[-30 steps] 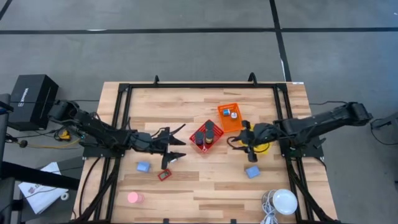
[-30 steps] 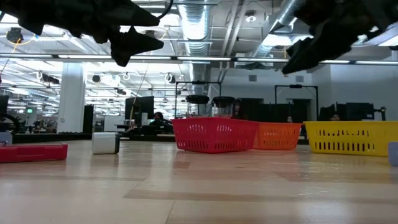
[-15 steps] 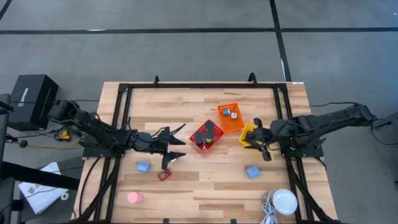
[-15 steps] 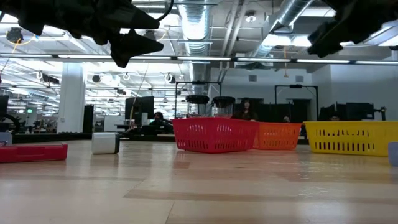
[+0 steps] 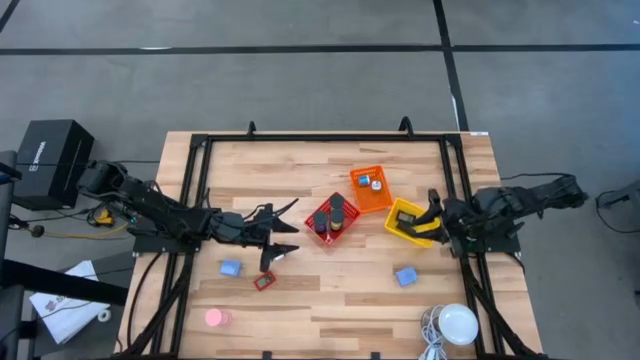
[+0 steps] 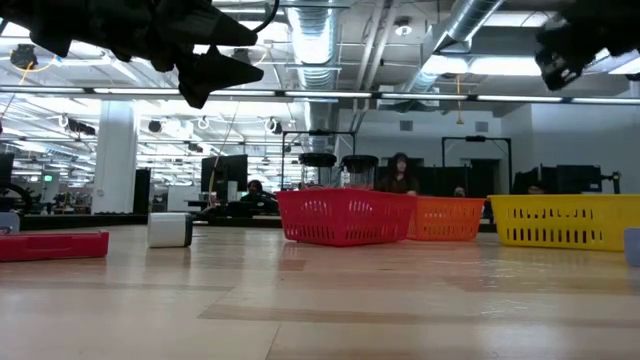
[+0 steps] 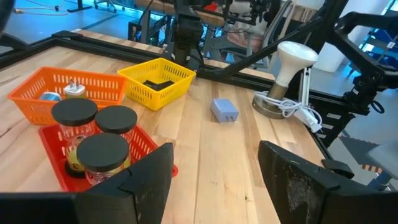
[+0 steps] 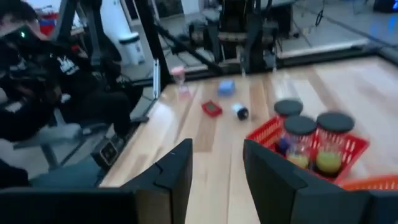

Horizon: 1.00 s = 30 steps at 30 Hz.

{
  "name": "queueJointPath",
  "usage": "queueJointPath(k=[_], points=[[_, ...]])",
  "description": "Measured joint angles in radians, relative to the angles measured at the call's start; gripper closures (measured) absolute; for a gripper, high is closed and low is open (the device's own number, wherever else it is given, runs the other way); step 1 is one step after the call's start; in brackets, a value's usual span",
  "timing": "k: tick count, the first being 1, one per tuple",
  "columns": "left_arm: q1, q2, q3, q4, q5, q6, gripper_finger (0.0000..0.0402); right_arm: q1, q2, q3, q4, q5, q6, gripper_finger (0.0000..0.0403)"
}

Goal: Pick & Place Office items
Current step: Put the right blue charger adapter into the orange bin

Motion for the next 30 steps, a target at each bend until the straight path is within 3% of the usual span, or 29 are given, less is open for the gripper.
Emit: queueJointPath(k=[4, 7, 10, 15, 24, 30], points=[[0.0, 0.0, 0.0, 0.001, 0.0, 0.0, 0.017, 0.009, -0.006, -0.031, -0.016, -0.032, -0.031, 0.027], [0.0, 0.0, 0.0, 0.006, 0.0, 0.0, 0.017, 0.028, 0.003, -0.031, 0.016, -0.116, -0.212, 0.0269], [0.0, 0.0, 0.0, 0.007, 0.0, -0.002, 0.017, 0.054, 0.014, -0.031, 0.068, -0.135, -0.312, 0.0265], [0.0, 0.0, 0.0, 0.007, -0.025, -0.039, 0.017, 0.08, 0.067, -0.03, 0.053, -0.134, -0.259, 0.0243], [0.0, 0.0, 0.0, 0.022, -0.135, -0.061, 0.017, 0.149, 0.268, -0.03, 0.053, -0.132, -0.25, 0.0161], [0.0, 0.0, 0.0, 0.022, -0.18, -0.062, 0.017, 0.206, 0.448, -0.03, 0.051, -0.128, -0.255, 0.0146]])
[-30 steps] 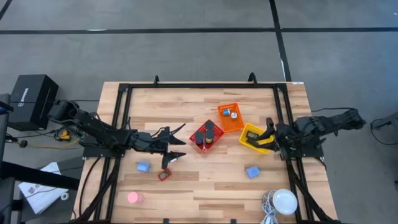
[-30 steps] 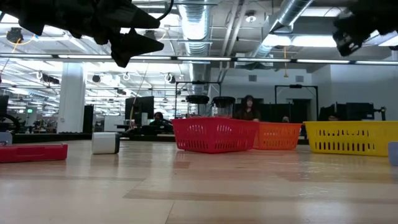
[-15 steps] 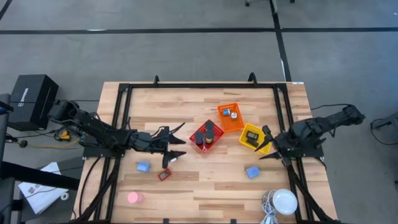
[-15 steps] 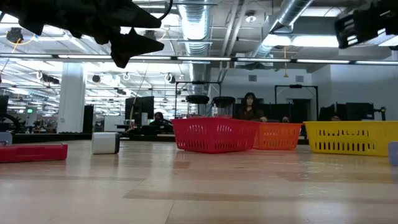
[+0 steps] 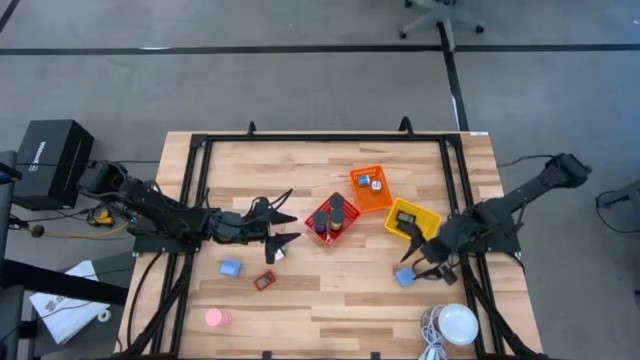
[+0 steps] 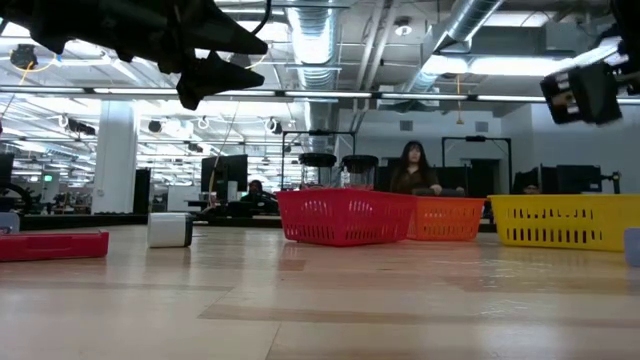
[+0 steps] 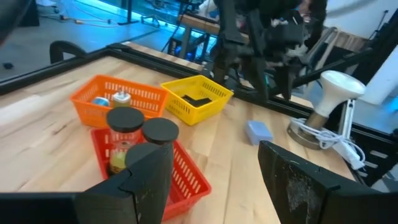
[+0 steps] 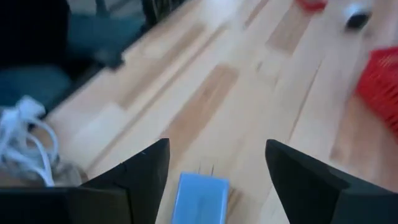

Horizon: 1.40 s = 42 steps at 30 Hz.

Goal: Pick & Place Office items
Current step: Put the right blue charger adapter into the orange bin

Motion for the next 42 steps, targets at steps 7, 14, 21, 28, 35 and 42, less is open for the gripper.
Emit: queueJointPath(k=[7, 14, 21, 28, 35, 42], points=[[0.0, 0.0, 0.0, 0.0, -0.004, 0.0, 0.017, 0.001, 0.214, 0.001, 0.071, 0.005, 0.08, 0.0145], [0.0, 0.0, 0.0, -0.001, -0.004, 0.0, 0.017, 0.03, 0.382, 0.002, 0.157, 0.001, 0.145, 0.0145], [0.0, 0.0, 0.0, -0.001, -0.003, 0.0, 0.017, 0.069, 0.503, 0.011, 0.174, 0.01, 0.148, 0.0145], [0.0, 0.0, 0.0, -0.001, -0.003, 0.0, 0.017, 0.082, 0.623, 0.043, 0.175, 0.085, 0.15, 0.0148], [0.0, 0.0, 0.0, -0.001, -0.002, 0.0, 0.017, 0.081, 0.643, 0.07, 0.165, 0.082, 0.155, 0.0179], [0.0, 0.0, 0.0, -0.001, -0.002, 0.0, 0.017, 0.081, 0.632, 0.082, 0.118, 0.076, 0.169, 0.0189]])
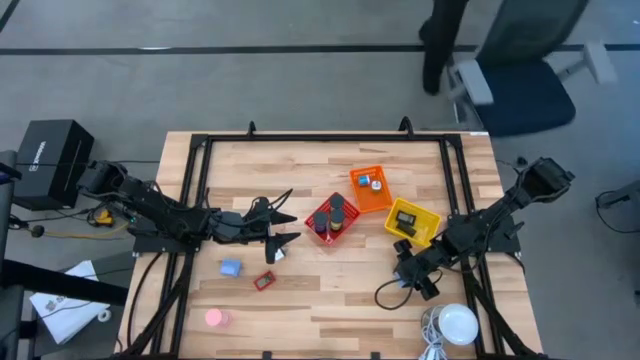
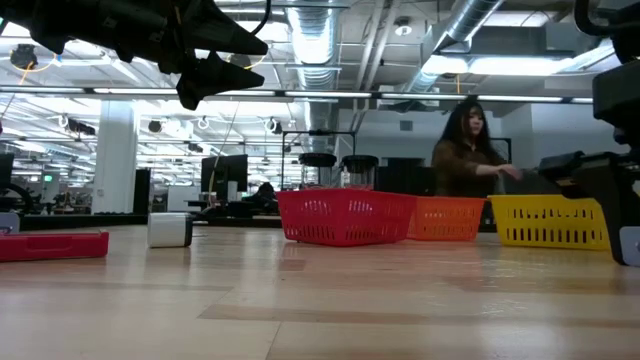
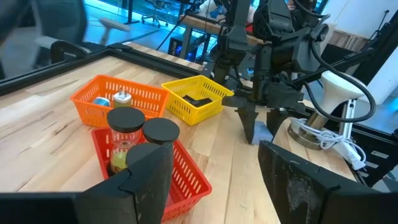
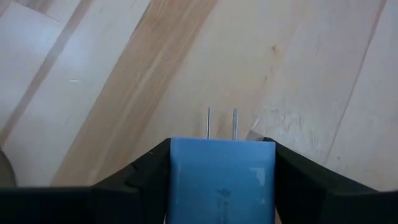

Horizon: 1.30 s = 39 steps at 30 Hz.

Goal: Pick & Place Office items
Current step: Put the right blue charger adapter into the orange bin

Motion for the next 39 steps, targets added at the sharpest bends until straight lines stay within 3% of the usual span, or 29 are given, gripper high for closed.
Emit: queueJointPath(k=[7, 13, 18, 22, 27, 31, 34, 39], points=[[0.0, 0.0, 0.0, 0.0, 0.0, 0.0, 0.017, -0.008, -0.04, 0.065, -0.079, -0.009, -0.016, 0.0186], [0.0, 0.0, 0.0, 0.0, 0.0, 0.002, 0.017, -0.056, -0.094, 0.239, -0.334, 0.038, -0.173, 0.0197], [0.0, 0.0, 0.0, 0.0, 0.0, 0.015, 0.017, -0.162, -0.138, 0.374, -0.524, 0.076, -0.327, 0.0173], [0.0, 0.0, 0.0, 0.0, 0.0, 0.015, 0.017, -0.288, -0.167, 0.427, -0.595, 0.161, -0.443, 0.0189], [0.0, 0.0, 0.0, 0.0, 0.001, 0.015, 0.017, -0.493, -0.185, 0.433, -0.577, 0.187, -0.58, 0.0201], [0.0, 0.0, 0.0, 0.0, 0.003, 0.015, 0.017, -0.656, -0.155, 0.433, -0.522, 0.182, -0.669, 0.0178], [0.0, 0.0, 0.0, 0.0, 0.003, 0.015, 0.017, -0.756, -0.111, 0.433, -0.449, 0.109, -0.724, 0.0173], [0.0, 0.0, -0.001, -0.002, 0.003, 0.016, 0.017, -0.863, 0.012, 0.433, -0.372, 0.053, -0.714, 0.0201]])
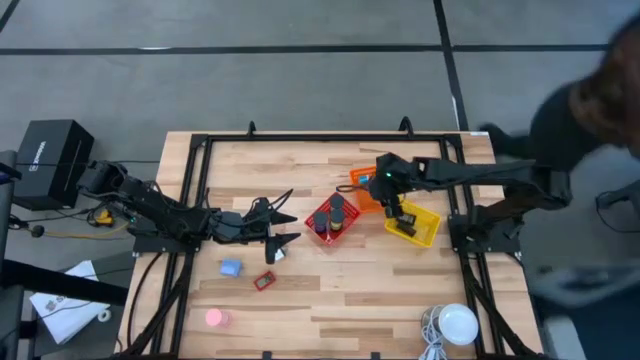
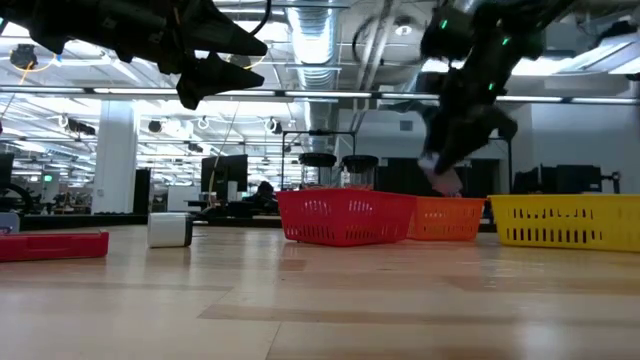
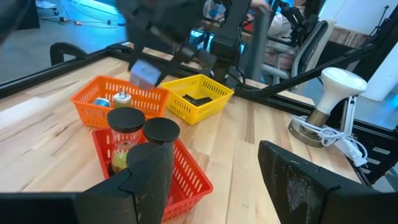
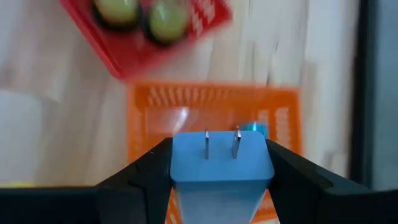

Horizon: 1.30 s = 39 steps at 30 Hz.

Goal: Pick & Place Office items
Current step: Put the right blue charger adapter into the orange bin, then put the red digital timer into the yellow bin

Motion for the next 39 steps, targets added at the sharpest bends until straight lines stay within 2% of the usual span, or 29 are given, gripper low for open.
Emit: queueJointPath(k=[4, 9, 12, 20, 29, 35, 39], points=[[0.0, 0.0, -0.001, 0.0, 0.007, 0.001, 0.017, -0.029, 0.105, -0.001, 0.008, -0.001, -0.006, 0.02], [0.0, 0.0, -0.001, 0.0, 0.01, 0.002, 0.017, -0.017, 0.176, -0.001, 0.004, 0.001, -0.008, 0.0162], [0.0, 0.0, -0.002, 0.0, 0.01, 0.002, 0.017, -0.007, 0.193, 0.013, 0.001, 0.004, -0.007, 0.0155], [0.0, 0.0, -0.003, 0.0, 0.02, 0.001, 0.017, 0.0, 0.178, 0.078, -0.037, 0.005, 0.075, 0.015], [0.0, 0.0, -0.003, 0.001, 0.02, -0.001, 0.017, 0.009, 0.164, 0.25, -0.369, -0.002, 0.378, 0.0148], [0.0, 0.0, -0.003, 0.001, 0.021, -0.001, 0.017, 0.073, 0.086, 0.252, -0.417, -0.008, 0.43, 0.0148], [0.0, 0.0, -0.003, 0.001, 0.022, -0.001, 0.017, 0.119, -0.023, 0.202, -0.357, -0.006, 0.464, 0.0148]])
